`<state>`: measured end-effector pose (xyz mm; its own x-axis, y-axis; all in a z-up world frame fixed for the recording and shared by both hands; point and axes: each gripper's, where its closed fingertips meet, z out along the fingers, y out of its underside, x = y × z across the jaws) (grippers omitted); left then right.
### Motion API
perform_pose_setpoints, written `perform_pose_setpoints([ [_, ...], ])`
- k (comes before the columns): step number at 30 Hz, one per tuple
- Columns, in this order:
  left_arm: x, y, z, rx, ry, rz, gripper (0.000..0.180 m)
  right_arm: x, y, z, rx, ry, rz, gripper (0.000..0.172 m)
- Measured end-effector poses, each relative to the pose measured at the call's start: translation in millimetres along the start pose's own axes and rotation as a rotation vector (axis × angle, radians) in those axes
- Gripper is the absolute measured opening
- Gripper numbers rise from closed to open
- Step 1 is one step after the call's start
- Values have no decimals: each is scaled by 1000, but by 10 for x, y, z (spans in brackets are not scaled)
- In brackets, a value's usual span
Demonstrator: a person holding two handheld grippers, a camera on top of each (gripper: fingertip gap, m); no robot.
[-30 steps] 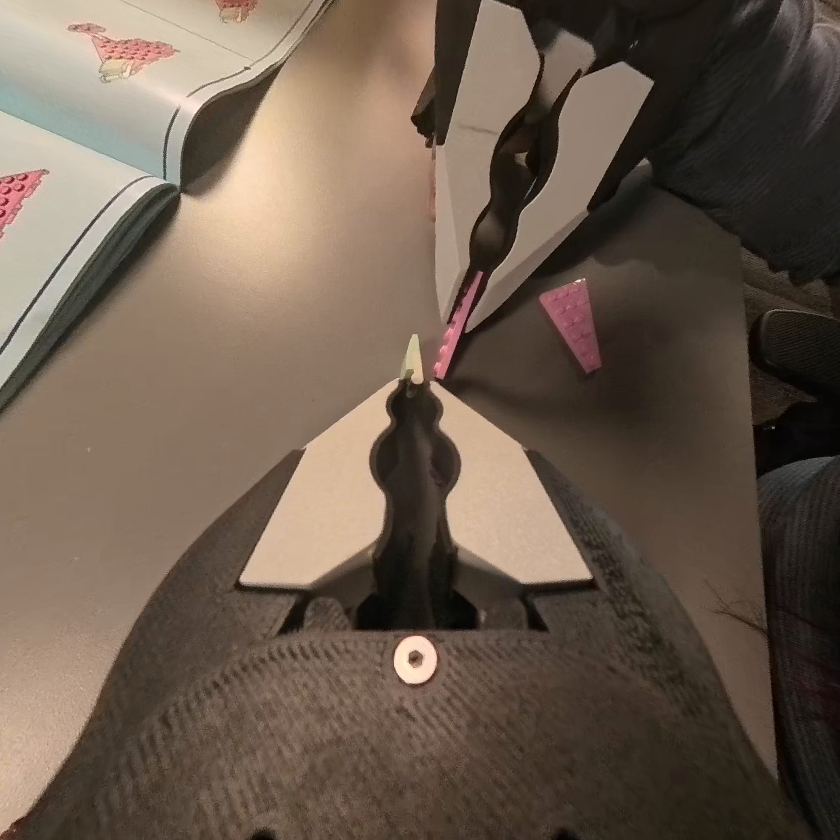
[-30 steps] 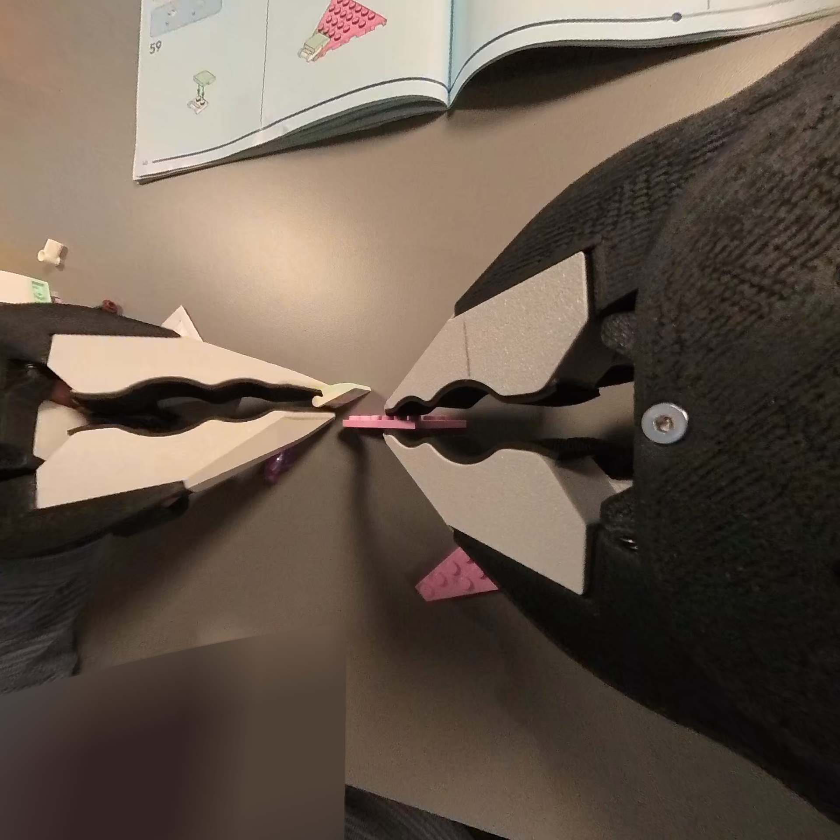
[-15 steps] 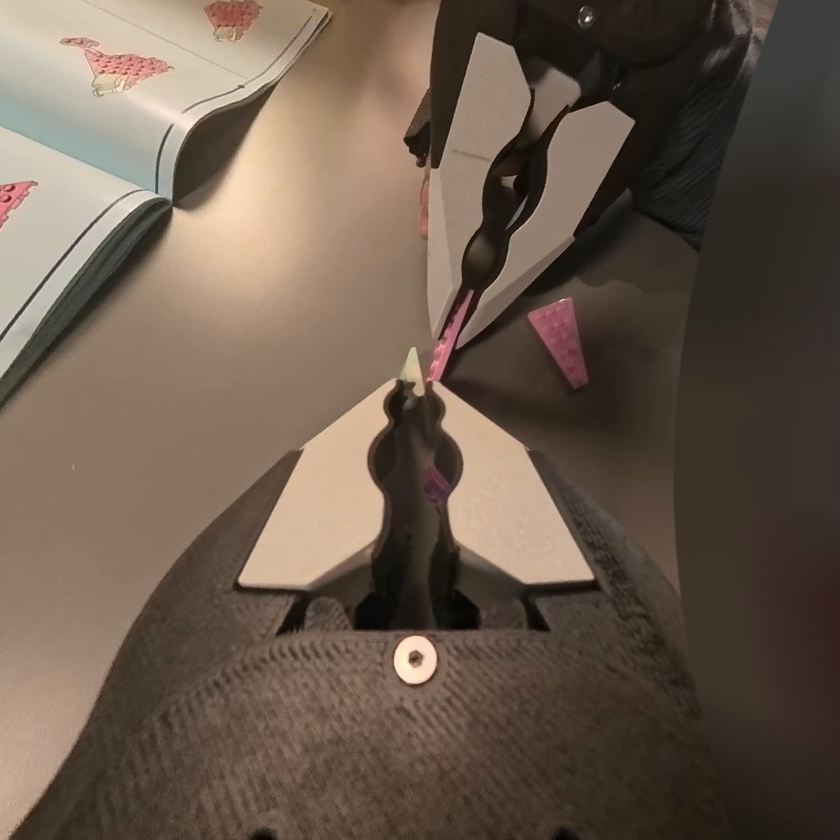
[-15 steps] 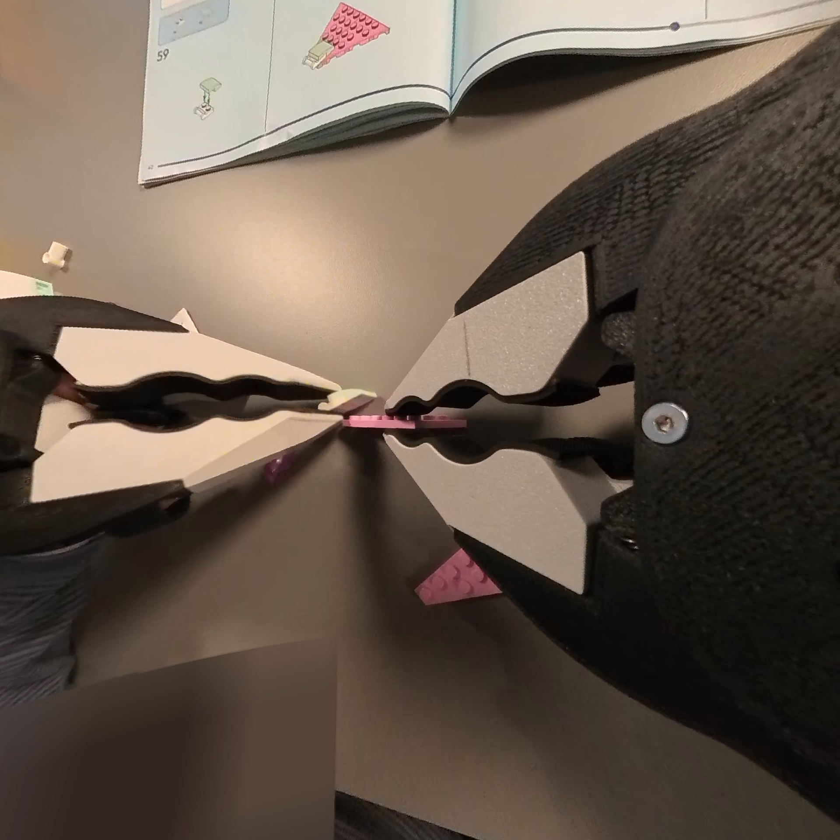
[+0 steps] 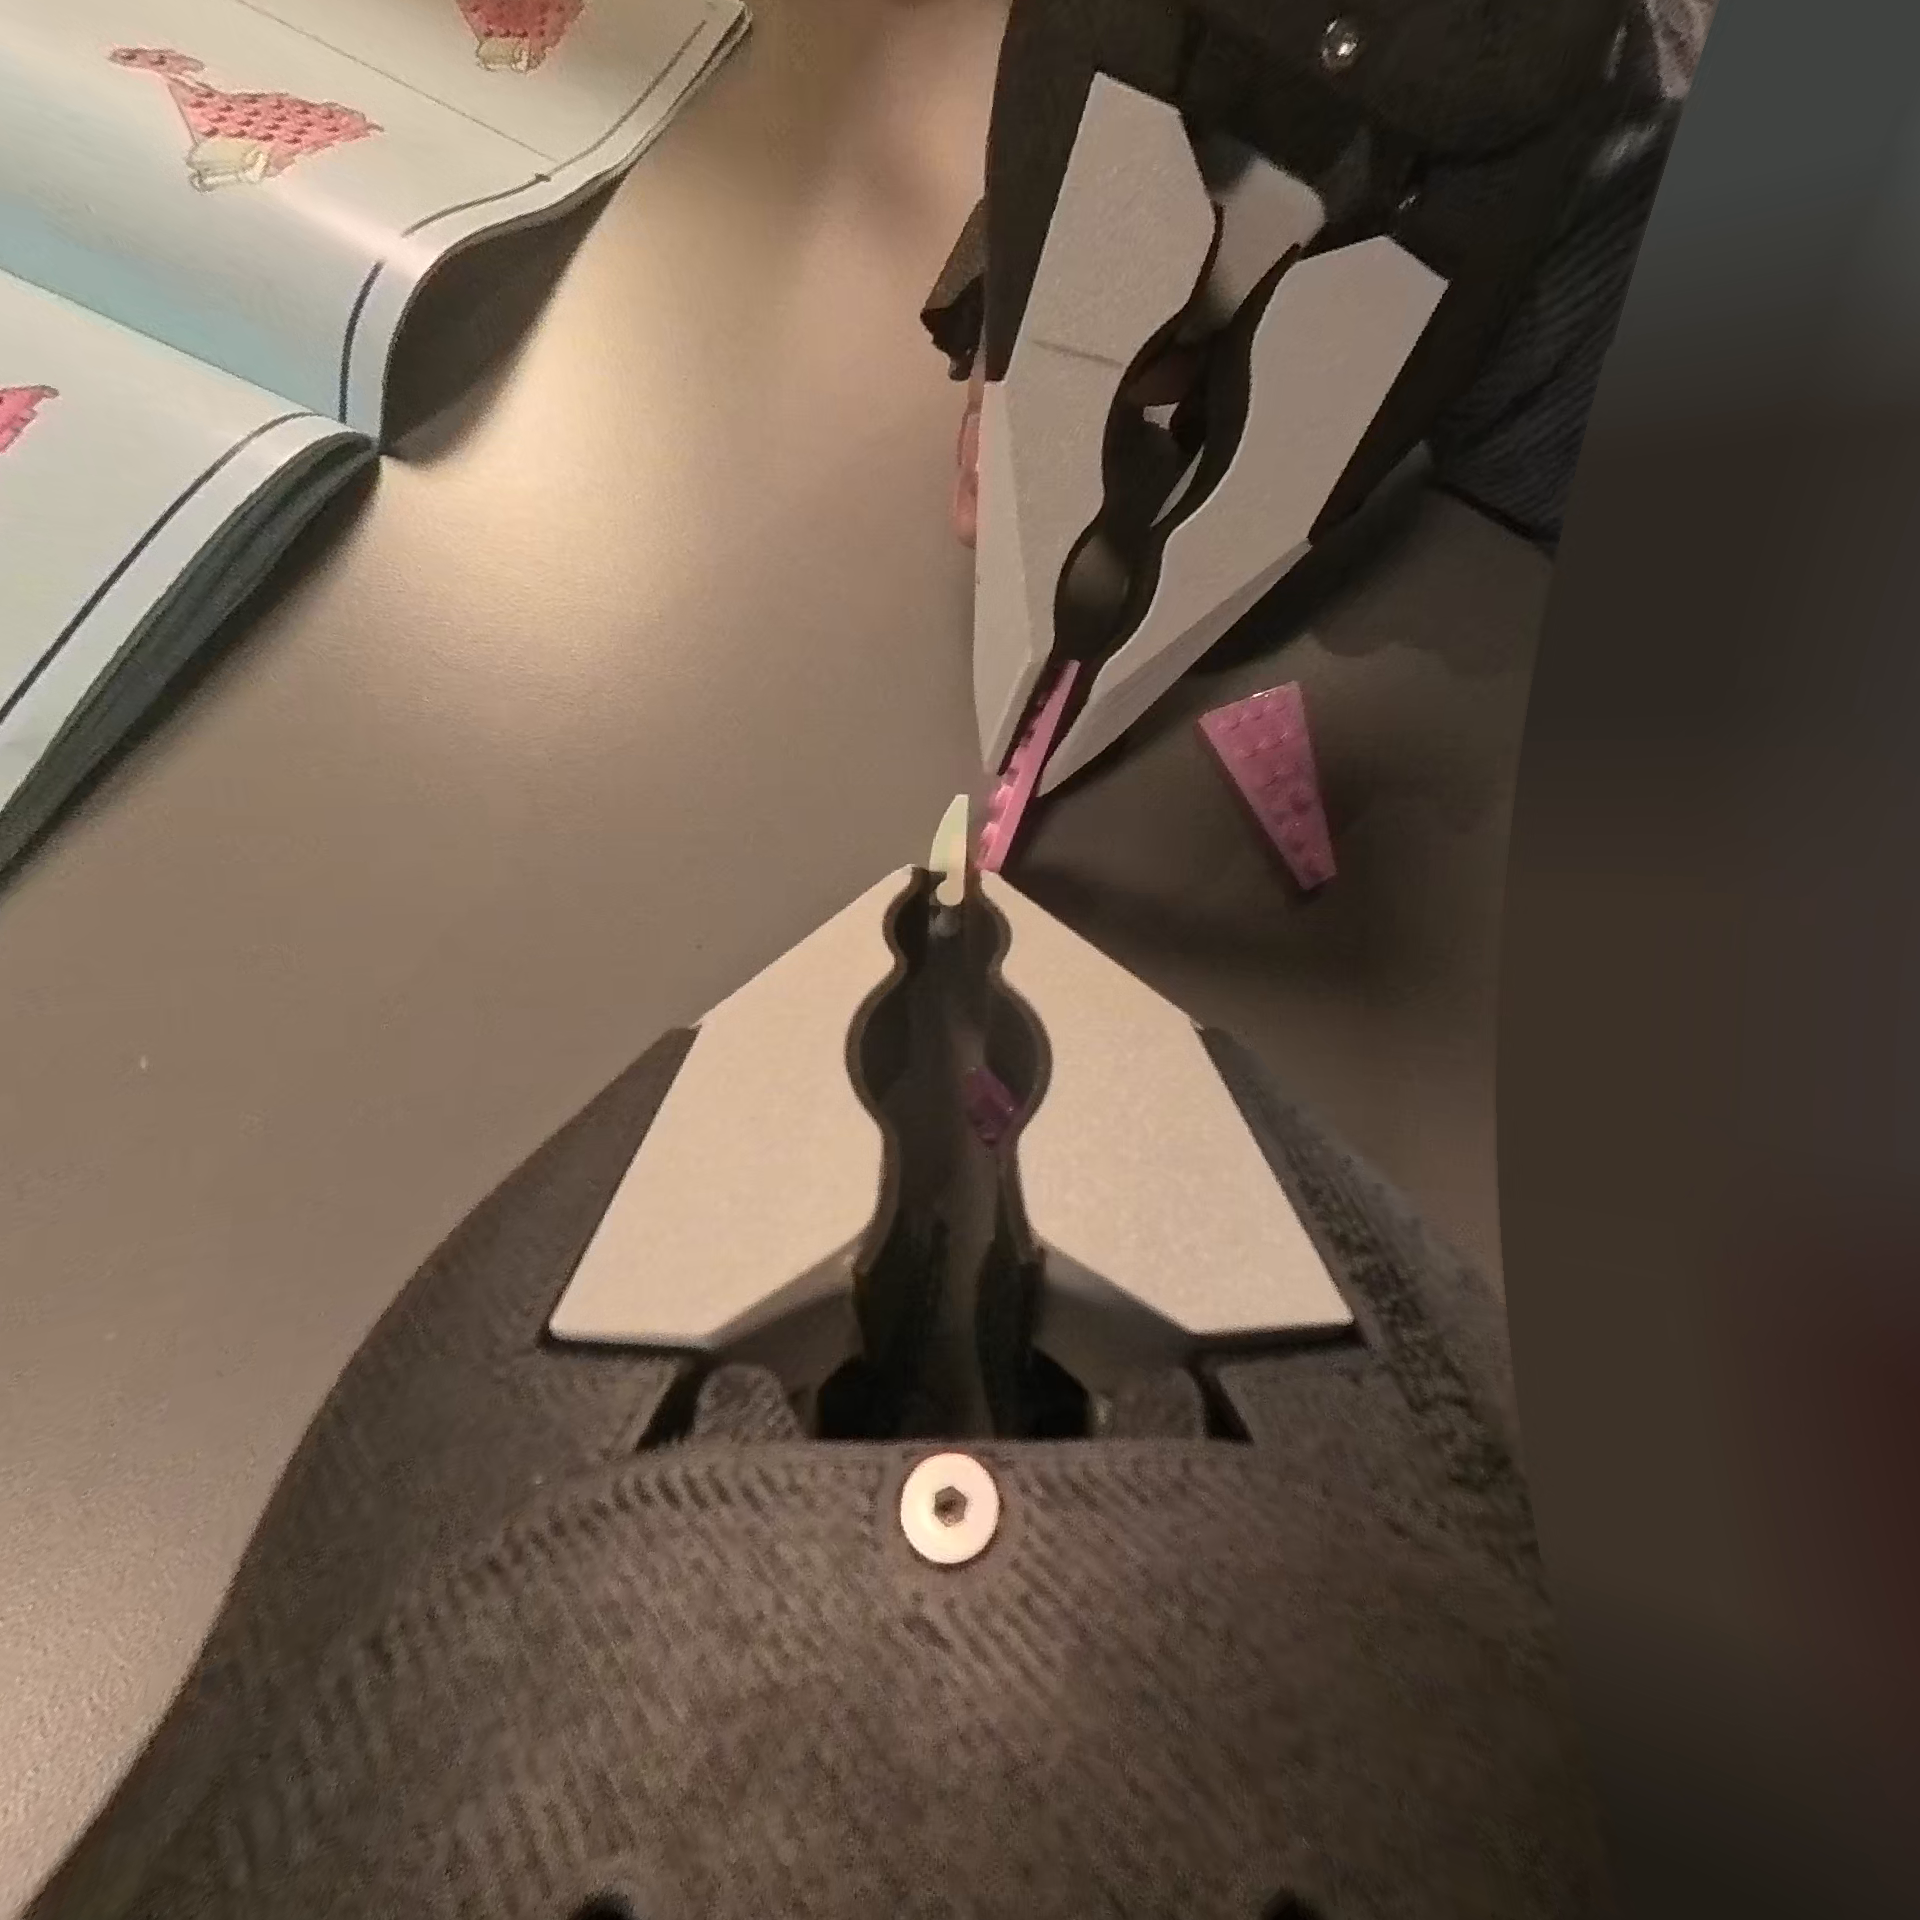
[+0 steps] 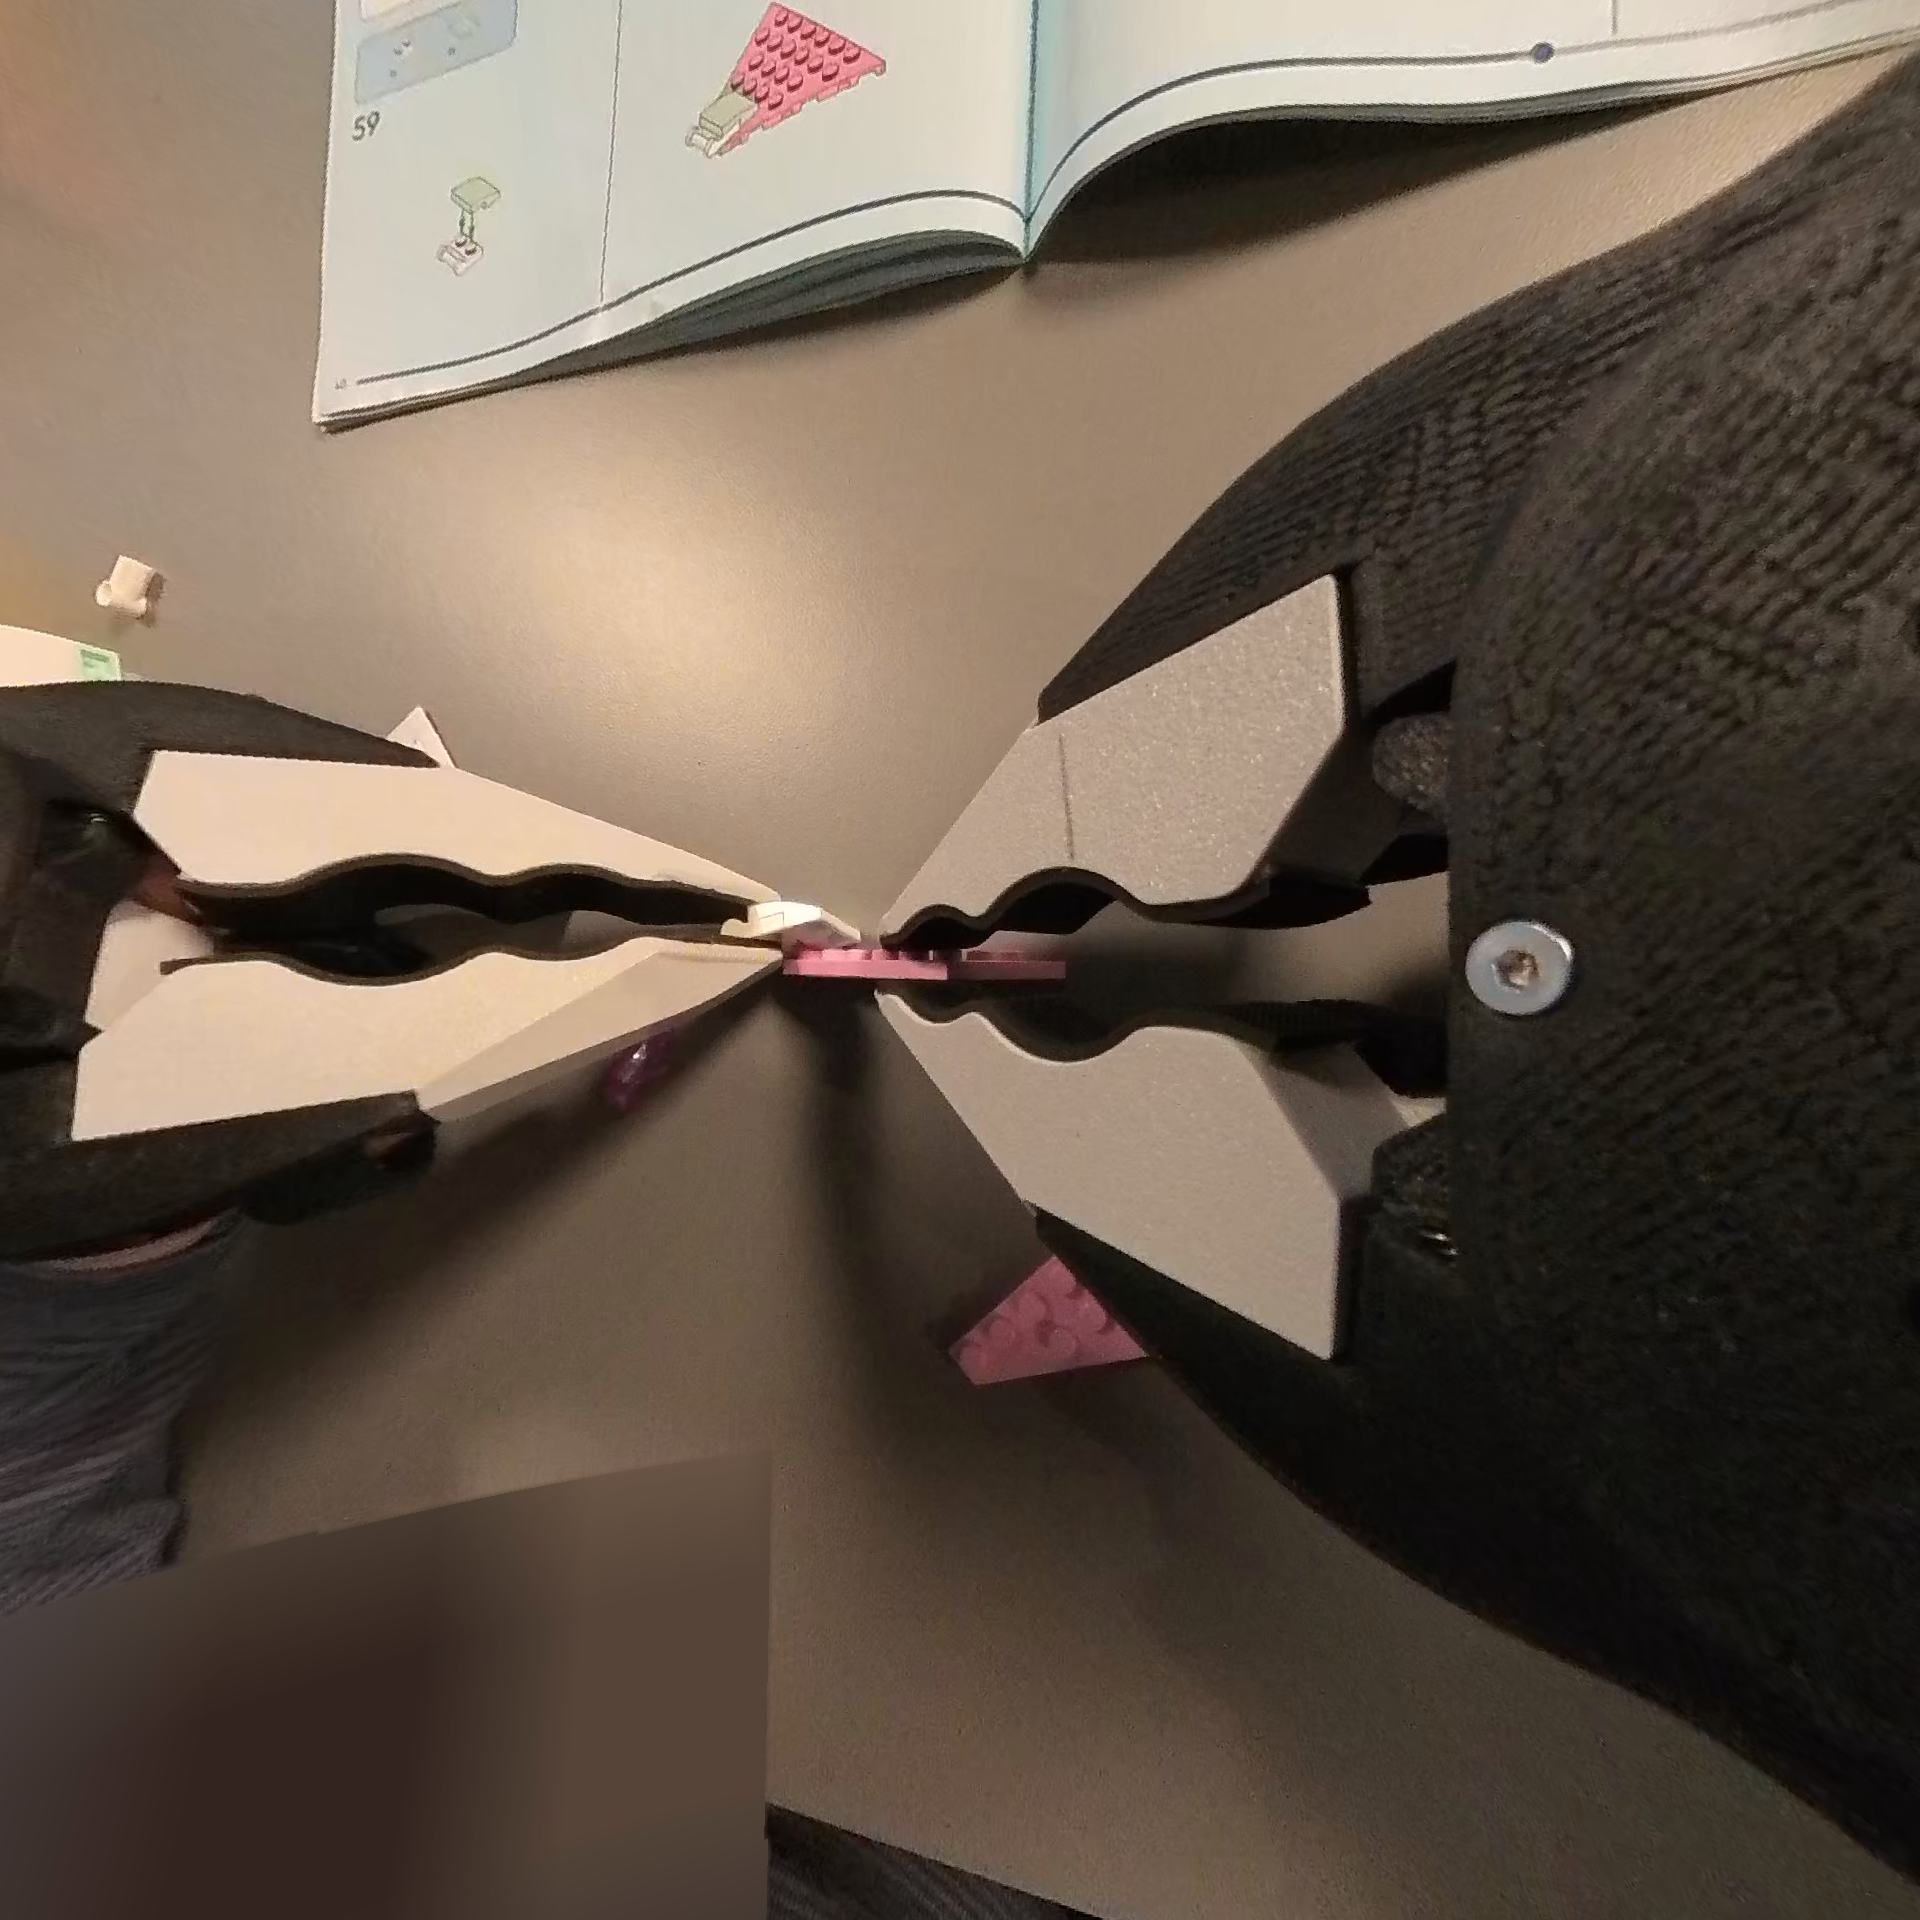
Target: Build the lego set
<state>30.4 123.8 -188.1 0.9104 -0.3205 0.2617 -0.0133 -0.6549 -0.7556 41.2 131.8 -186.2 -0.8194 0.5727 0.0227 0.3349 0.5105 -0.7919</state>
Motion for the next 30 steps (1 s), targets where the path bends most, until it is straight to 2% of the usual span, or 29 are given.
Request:
perform_pose_setpoints([
  [12,11,5,-3,-1,19,-10,5,24,52,59,-43,28,-6,5],
  [30,16,8,-1,-2,19,-4,5,66,-49,135,-6,58,5,28],
])
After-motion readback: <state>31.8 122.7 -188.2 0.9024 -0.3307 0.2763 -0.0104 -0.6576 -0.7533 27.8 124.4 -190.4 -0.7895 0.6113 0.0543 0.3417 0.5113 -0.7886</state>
